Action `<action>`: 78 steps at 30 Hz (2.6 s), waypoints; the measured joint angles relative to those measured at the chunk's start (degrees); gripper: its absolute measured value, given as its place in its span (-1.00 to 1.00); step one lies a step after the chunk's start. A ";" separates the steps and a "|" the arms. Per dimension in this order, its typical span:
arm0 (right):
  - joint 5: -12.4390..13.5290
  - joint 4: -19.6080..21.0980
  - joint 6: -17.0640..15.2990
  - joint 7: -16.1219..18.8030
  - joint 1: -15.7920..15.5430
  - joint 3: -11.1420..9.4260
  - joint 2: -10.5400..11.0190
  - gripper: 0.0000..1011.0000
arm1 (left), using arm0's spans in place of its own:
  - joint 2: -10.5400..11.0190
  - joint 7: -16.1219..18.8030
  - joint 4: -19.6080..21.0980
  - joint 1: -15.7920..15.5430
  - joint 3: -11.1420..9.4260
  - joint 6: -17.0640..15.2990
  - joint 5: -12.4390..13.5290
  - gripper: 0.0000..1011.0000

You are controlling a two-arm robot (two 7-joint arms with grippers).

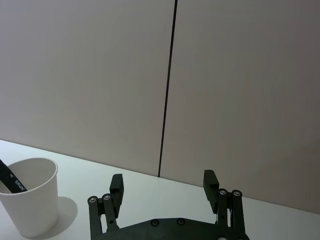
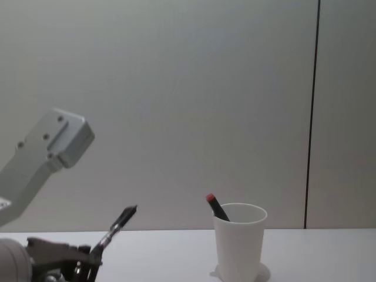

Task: Place the pen into the pen holder.

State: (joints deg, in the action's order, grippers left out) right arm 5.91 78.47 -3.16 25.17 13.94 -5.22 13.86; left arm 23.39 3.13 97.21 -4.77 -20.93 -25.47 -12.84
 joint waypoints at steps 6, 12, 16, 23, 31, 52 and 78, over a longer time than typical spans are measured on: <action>0.00 0.00 0.00 0.00 0.00 0.00 0.00 0.98 | 0.29 -0.97 0.57 0.02 0.06 3.55 2.09 -0.75; 0.00 0.00 0.00 0.00 0.00 0.00 0.00 0.98 | 0.54 -2.93 0.71 -0.17 0.16 9.01 4.25 -0.75; 0.00 0.00 0.00 0.00 0.00 0.00 0.00 0.98 | 0.69 -5.12 0.44 -0.60 0.31 13.30 5.37 -0.75; 0.00 0.00 0.00 0.00 0.00 0.00 0.00 0.98 | 0.71 -9.14 -0.69 -1.59 0.54 19.84 6.29 -0.75; 0.00 0.00 0.00 0.00 0.00 0.00 0.00 0.98 | 0.22 -14.72 -2.69 -3.28 0.70 26.71 6.44 -0.75; 0.00 0.00 0.00 0.00 0.00 0.00 0.00 0.98 | -3.68 -32.69 -12.53 -10.99 0.22 39.29 3.75 -0.75; 0.00 0.00 0.00 0.00 0.00 0.00 0.00 0.98 | -9.49 -53.60 -27.31 -22.47 -1.47 42.09 2.08 -0.75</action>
State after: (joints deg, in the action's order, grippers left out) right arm 5.91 78.47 -3.16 25.17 13.94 -5.22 13.86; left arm 13.90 -50.47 69.89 -27.25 -22.40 16.61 -10.75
